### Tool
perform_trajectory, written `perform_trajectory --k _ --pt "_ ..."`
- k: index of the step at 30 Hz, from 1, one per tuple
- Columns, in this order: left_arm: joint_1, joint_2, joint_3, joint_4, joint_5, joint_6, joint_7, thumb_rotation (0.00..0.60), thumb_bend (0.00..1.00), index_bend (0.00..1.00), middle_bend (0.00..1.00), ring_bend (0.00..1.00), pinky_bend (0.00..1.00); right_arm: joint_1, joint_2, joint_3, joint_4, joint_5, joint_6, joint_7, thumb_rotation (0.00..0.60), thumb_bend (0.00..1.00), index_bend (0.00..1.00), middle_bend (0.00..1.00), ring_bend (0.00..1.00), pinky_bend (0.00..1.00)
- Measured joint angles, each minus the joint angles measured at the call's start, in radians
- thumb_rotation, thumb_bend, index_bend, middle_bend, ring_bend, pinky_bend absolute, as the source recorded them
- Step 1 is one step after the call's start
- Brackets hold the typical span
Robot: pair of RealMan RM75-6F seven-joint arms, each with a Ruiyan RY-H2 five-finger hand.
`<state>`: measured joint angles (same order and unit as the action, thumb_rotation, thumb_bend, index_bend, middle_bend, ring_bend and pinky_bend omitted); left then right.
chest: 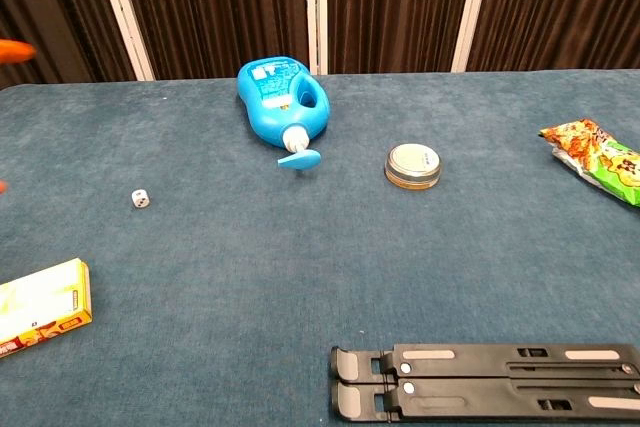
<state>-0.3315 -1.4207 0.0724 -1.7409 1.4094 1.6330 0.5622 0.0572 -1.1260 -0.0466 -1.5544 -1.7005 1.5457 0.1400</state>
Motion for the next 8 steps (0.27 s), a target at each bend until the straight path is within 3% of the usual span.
perform_trajectory --k 8 --pt "0.129 0.057 0.062 0.039 0.079 0.098 -0.09 0.6 0.22 0.0 0.0 0.0 0.0 0.005 -0.013 0.0 0.004 -0.003 -0.011 -0.021 0.6 0.08 0.0 0.0 0.0 0.0"
